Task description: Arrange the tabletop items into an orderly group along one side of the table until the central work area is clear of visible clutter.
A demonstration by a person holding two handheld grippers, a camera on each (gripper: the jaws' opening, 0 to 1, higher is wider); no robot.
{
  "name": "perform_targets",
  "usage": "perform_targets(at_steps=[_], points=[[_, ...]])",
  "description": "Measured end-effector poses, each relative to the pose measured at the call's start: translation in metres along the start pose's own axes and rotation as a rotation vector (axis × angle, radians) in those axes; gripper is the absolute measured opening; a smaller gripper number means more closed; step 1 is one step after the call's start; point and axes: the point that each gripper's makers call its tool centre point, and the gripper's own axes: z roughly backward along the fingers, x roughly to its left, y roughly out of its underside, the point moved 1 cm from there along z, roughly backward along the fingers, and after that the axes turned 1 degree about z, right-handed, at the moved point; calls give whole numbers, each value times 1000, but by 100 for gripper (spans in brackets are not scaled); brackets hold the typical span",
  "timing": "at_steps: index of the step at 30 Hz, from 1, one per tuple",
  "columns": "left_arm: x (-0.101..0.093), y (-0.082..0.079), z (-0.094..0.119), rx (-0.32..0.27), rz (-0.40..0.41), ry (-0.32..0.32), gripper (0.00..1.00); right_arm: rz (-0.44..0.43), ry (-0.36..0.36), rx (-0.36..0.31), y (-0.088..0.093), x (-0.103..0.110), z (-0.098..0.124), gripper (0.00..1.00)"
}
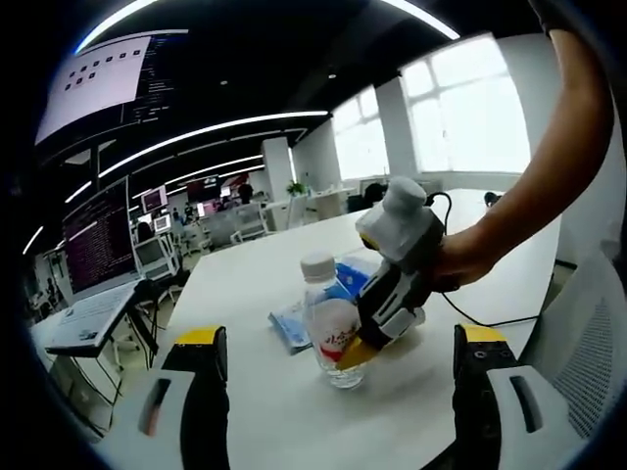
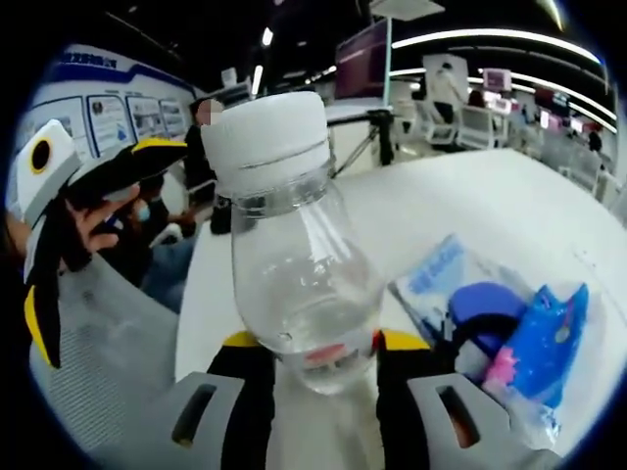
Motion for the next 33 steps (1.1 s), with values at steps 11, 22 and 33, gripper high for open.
perform_targets(at_steps=[11,22,33], points=[[1,1,1,4,-9,-6,95,-43,0,1,-2,-2,1,36],[0,0,1,-3,-19,-7,93,-95,20,-13,-9,-14,8,35],[1,0,1,-4,-21,-9,93,-113,46,-72,-36,-31,11,35]])
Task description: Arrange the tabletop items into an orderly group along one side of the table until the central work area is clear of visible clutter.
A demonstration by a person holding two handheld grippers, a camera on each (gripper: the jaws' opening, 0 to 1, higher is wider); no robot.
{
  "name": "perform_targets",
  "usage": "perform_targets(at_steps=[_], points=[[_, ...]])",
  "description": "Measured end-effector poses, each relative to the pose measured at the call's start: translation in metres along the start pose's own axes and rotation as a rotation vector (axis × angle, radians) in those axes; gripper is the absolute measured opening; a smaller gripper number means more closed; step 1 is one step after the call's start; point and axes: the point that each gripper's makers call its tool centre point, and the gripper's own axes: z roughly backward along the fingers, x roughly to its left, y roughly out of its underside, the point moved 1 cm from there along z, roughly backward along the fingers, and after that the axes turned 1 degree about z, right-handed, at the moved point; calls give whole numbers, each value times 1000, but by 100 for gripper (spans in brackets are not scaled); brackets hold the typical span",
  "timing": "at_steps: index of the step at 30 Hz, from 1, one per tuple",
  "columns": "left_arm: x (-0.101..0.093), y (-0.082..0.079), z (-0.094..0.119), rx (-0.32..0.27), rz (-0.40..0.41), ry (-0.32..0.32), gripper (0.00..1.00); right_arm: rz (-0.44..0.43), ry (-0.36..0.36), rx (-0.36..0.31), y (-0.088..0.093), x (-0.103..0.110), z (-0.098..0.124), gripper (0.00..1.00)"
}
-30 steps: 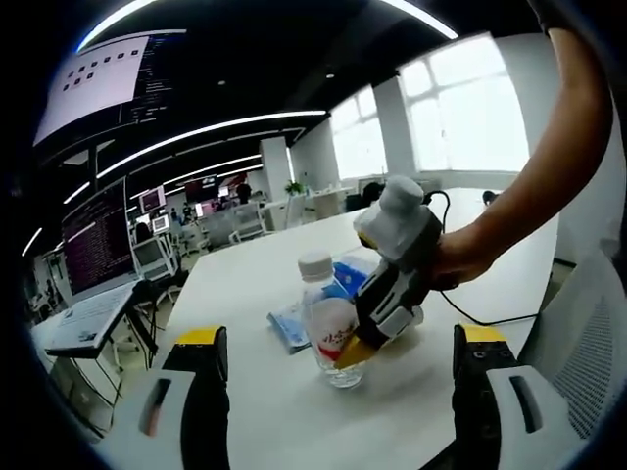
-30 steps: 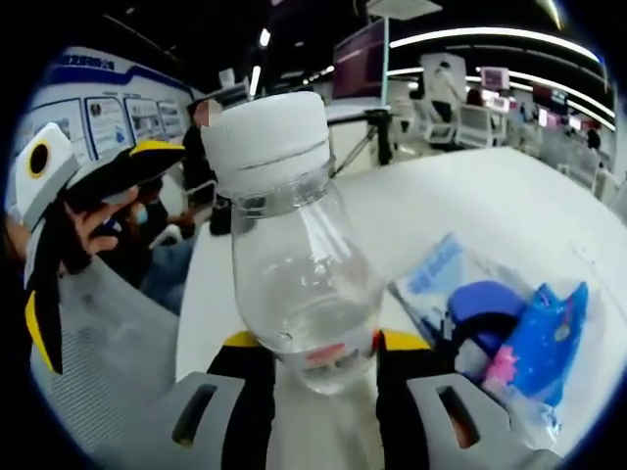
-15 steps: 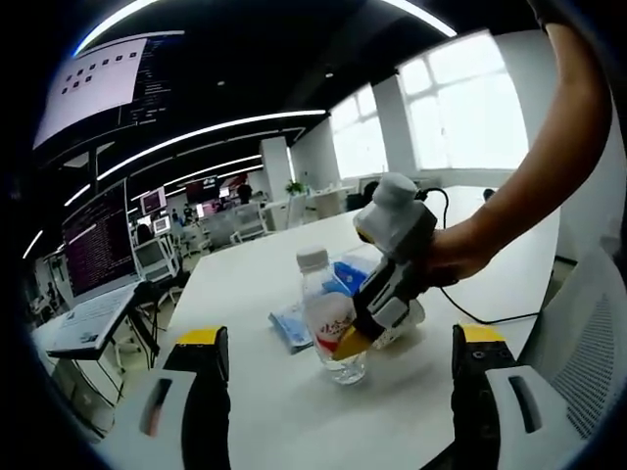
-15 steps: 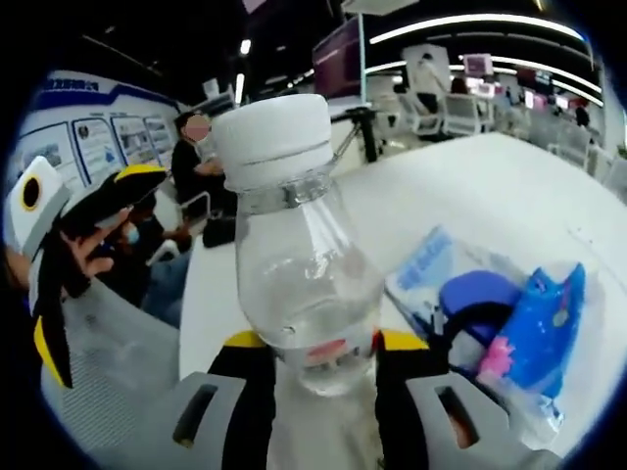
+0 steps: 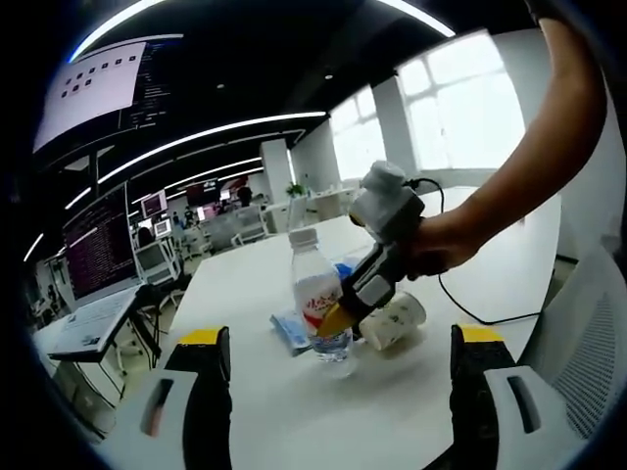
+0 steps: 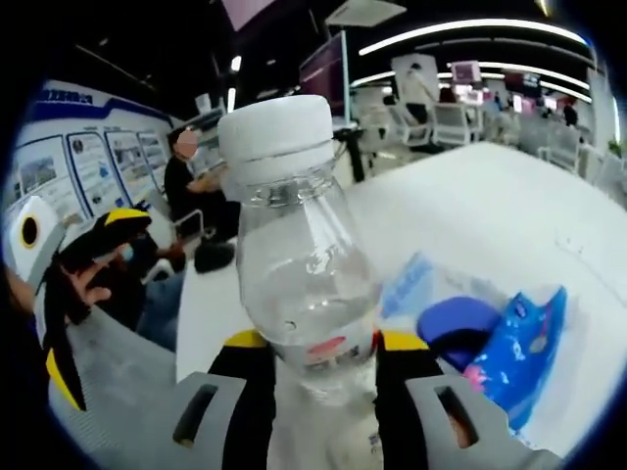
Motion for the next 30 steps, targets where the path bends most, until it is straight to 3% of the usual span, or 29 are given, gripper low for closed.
perform_targets(at_steps=[12,30], points=[[0,0,0,1,-8,3,94,10,-11,-17,-18,5,-10,35],[9,0,1,-10,-2,-54,94,32,7,-59,-59,-18,-21,35]])
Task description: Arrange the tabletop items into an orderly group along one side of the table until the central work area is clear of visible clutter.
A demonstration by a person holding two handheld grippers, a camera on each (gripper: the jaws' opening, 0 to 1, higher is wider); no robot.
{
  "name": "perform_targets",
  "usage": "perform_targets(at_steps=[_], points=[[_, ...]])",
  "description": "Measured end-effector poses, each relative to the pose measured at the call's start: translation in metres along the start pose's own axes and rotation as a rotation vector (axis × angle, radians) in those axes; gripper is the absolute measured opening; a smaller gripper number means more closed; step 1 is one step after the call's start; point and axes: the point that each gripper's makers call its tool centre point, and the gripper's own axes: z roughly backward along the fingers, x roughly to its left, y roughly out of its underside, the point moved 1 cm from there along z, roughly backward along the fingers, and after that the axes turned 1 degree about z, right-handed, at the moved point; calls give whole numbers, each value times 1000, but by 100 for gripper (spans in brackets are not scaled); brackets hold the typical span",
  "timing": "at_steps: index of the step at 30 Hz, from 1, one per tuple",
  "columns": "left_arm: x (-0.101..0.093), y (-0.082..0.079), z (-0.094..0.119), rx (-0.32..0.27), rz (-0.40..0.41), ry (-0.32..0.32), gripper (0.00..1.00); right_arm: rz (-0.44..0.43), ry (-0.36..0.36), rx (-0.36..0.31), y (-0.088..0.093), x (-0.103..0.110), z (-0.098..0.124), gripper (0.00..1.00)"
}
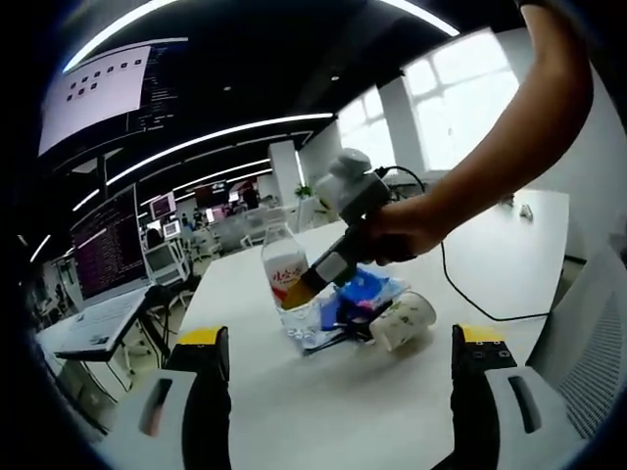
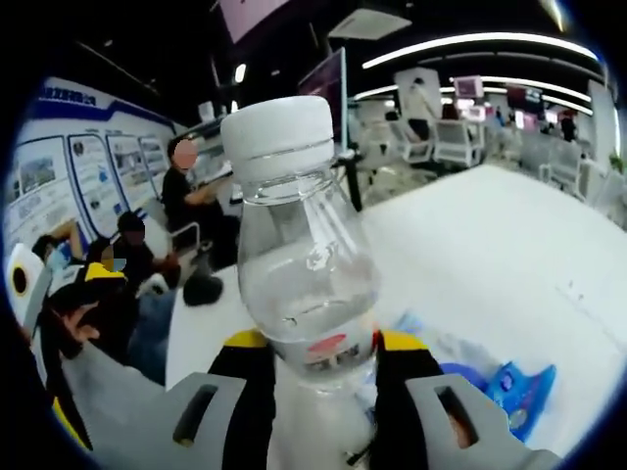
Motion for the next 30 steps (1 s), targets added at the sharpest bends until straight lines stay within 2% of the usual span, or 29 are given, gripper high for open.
perform_targets(at_steps=[8,19,30], points=[[4,-1,1,-9,0,-30,94,19,-4,6,-10,-10,-11,35],[12,0,3,-4,29,-64,92,32,-19,-7,-26,-11,-31,35],[14,2,2,6,26,-71,92,50,-33,-4,-34,-18,-52,35]])
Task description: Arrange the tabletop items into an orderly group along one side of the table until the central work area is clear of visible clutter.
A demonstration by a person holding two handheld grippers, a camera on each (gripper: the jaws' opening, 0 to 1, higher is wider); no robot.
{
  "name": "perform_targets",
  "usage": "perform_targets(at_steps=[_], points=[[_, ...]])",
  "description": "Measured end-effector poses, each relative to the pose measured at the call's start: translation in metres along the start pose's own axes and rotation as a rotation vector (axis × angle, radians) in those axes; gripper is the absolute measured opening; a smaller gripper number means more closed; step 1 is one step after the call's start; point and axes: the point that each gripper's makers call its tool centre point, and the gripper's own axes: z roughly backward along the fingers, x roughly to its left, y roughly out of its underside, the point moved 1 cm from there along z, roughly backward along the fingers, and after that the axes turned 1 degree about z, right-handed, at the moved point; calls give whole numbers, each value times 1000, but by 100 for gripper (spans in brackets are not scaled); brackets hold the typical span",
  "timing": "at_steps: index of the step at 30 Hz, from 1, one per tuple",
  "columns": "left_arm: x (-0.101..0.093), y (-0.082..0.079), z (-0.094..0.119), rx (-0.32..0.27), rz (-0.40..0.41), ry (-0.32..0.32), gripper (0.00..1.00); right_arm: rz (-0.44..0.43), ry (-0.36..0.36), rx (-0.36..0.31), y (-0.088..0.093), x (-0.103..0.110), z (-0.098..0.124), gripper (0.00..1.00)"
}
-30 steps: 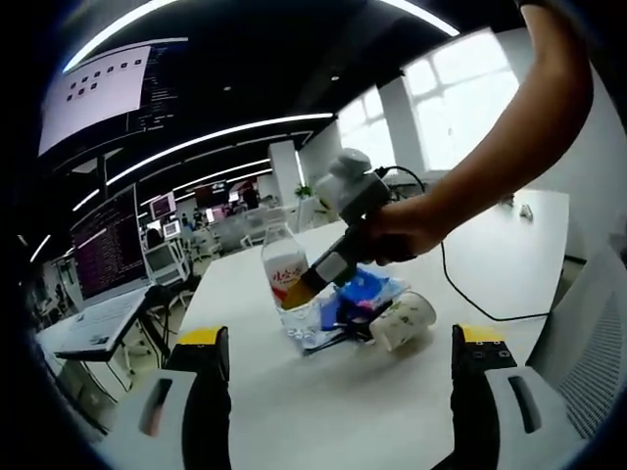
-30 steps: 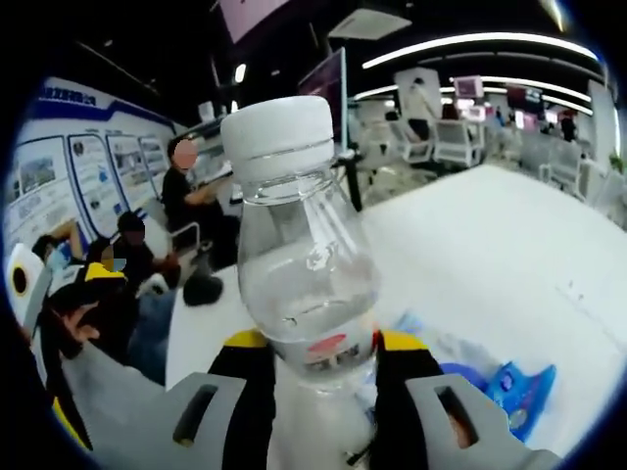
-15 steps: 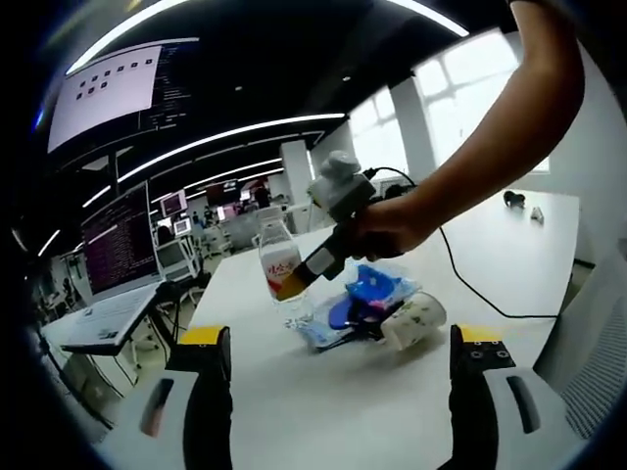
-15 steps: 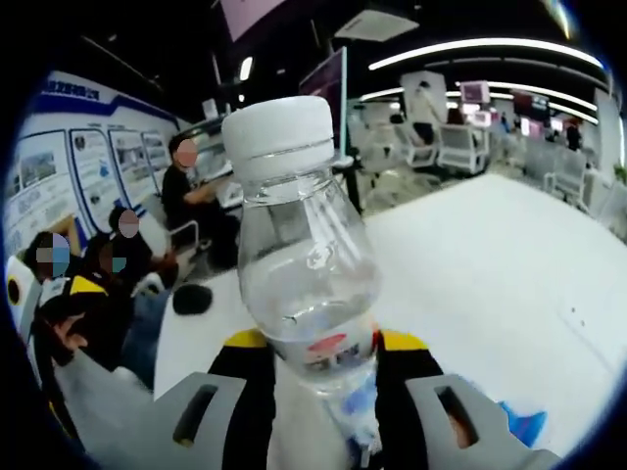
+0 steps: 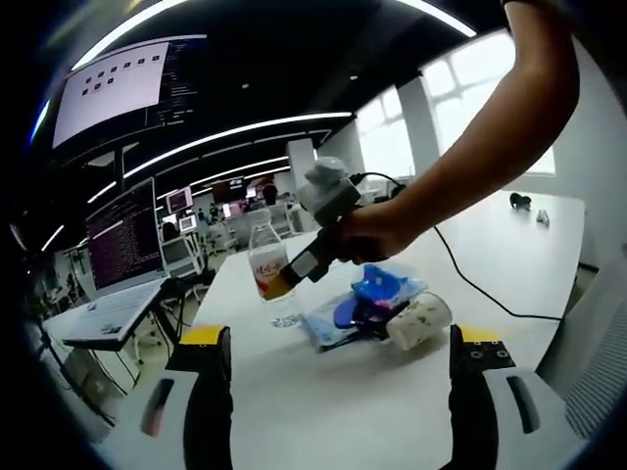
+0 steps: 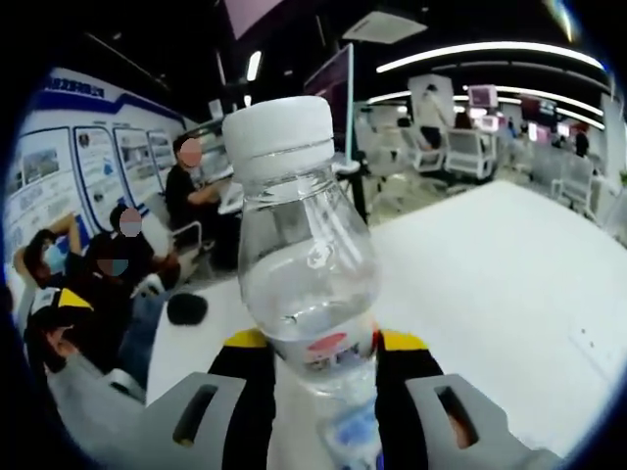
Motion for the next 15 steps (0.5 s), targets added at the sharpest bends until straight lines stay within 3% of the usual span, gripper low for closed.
perform_targets(at_steps=[15], points=[[3,1,0,8,3,-5,90,1,18,9,-4,-22,-30,35]])
